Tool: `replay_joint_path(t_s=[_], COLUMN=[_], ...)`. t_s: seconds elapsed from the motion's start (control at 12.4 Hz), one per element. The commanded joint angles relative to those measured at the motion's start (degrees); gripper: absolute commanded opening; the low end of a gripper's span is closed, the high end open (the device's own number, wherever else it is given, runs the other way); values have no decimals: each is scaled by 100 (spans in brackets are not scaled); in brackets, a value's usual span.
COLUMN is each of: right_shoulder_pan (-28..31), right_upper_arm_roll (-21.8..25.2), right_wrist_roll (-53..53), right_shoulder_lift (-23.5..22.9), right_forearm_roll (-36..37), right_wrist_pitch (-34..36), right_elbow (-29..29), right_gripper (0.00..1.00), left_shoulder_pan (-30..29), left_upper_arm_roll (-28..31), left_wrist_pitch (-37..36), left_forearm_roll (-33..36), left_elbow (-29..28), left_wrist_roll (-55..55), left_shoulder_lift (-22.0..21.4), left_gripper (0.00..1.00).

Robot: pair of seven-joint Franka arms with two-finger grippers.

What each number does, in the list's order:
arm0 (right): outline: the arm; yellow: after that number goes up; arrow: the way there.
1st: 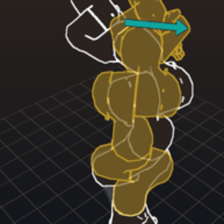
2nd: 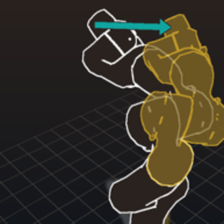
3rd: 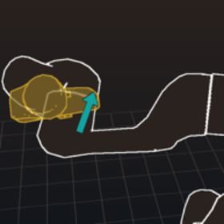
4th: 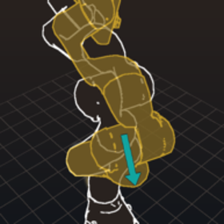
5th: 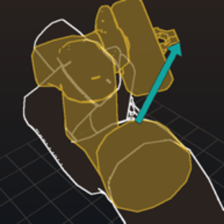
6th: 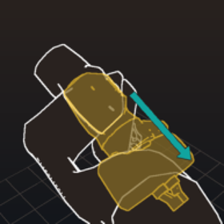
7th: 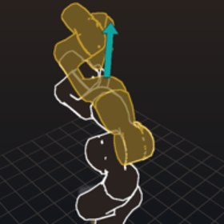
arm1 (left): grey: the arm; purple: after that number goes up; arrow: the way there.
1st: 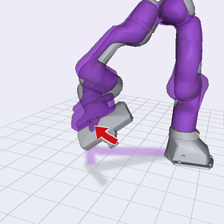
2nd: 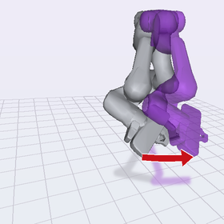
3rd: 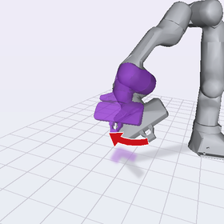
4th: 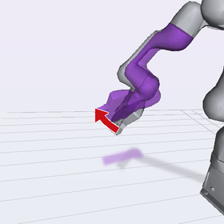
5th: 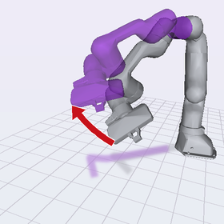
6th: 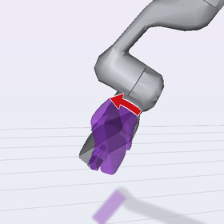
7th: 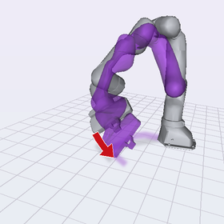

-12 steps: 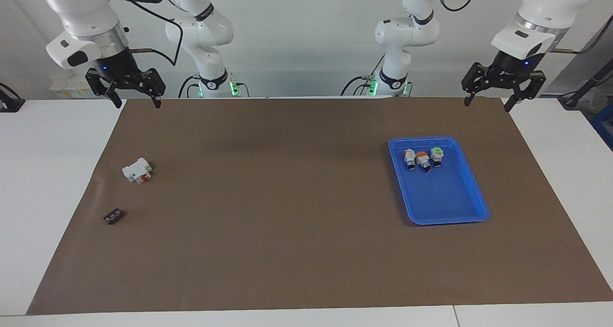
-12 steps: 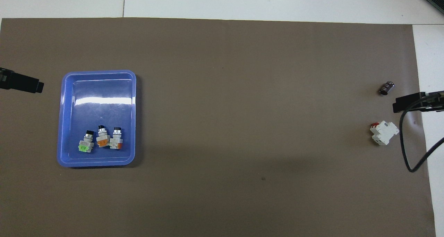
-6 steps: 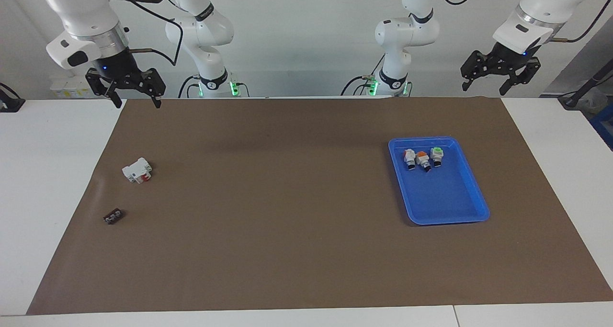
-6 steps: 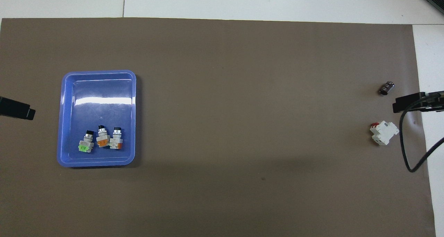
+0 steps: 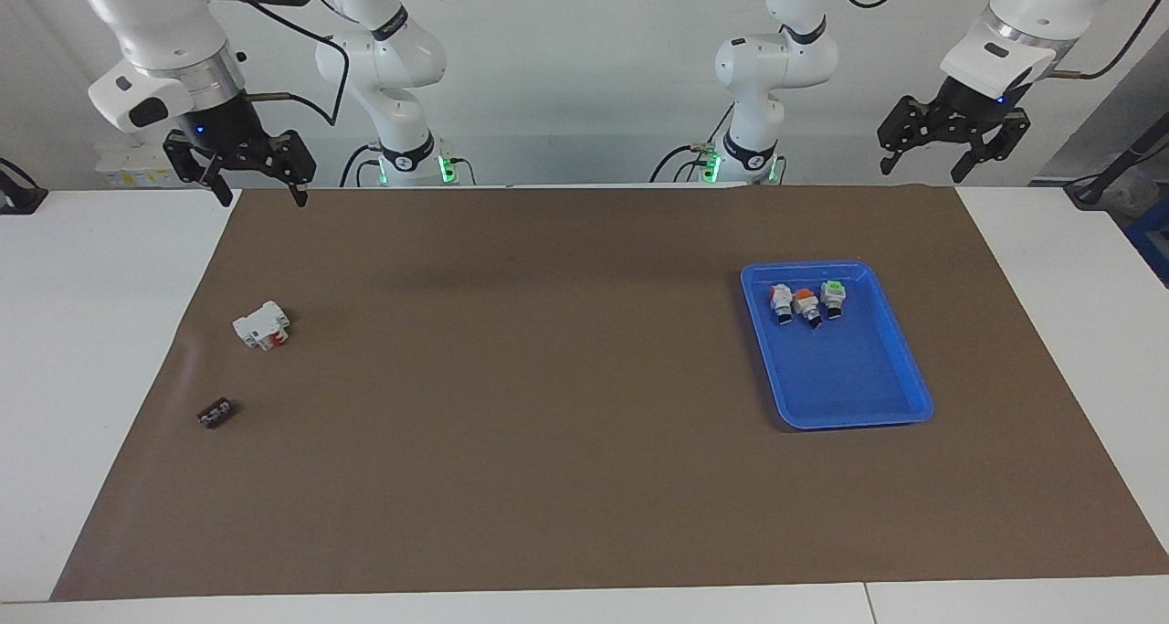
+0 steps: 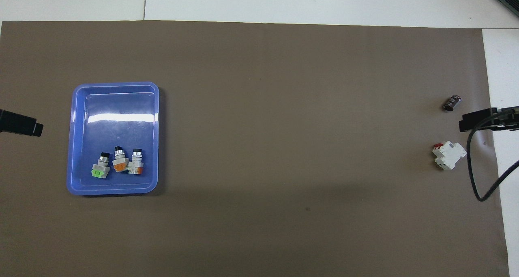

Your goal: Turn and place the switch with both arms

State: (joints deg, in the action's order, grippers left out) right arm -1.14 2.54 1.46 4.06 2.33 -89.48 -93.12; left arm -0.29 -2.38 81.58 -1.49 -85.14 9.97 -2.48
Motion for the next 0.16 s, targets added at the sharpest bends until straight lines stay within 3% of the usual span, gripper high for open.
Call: replay_joint_path(t_s=[0.0,0.08], right_shoulder_pan=[18,18], right_upper_arm_roll=[-16,-8], right_wrist_roll=[-93,-93], right_shoulder_lift=[139,139], right_forearm_roll=[-110,-110], right_wrist_pitch=[-34,-34], right_elbow=[-154,-154], right_gripper=[100,100], left_shoulder_pan=[-33,-24], left_upper_arm_roll=[-43,-43], left_wrist_pitch=[60,60], left_forearm_roll=[-62,-62], left_elbow=[-29,-29], left_wrist_roll=[-83,-83], left_shoulder_lift=[-24,-24], left_gripper=[100,100])
